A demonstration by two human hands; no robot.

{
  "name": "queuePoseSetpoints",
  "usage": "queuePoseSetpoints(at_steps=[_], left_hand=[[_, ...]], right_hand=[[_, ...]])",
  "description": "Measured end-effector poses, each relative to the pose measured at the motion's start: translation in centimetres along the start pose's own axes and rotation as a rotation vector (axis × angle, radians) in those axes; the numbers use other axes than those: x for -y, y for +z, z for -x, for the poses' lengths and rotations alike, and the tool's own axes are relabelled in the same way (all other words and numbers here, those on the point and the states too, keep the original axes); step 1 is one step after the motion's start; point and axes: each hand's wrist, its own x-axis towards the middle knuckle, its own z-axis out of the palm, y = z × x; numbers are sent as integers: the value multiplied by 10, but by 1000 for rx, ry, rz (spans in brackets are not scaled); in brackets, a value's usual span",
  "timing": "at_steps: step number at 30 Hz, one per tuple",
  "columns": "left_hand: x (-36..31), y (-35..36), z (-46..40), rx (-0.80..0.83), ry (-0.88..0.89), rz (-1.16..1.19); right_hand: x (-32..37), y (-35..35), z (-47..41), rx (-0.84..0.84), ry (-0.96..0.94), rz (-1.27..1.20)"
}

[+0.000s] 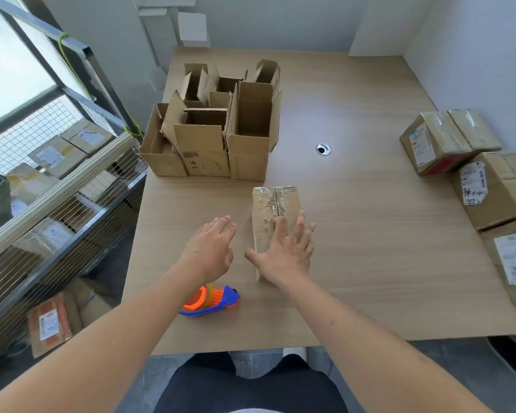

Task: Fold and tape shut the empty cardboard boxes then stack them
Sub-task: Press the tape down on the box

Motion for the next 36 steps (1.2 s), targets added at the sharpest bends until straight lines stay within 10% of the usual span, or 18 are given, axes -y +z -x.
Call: queuePoseSetpoints(at_steps=[16, 36], left_hand=[[-13, -91, -46, 22, 178, -173], [-243, -148, -77, -135, 365, -233]], right_hand=[[10, -89, 7, -75, 197, -47], [-163, -242, 60, -281, 269, -181]])
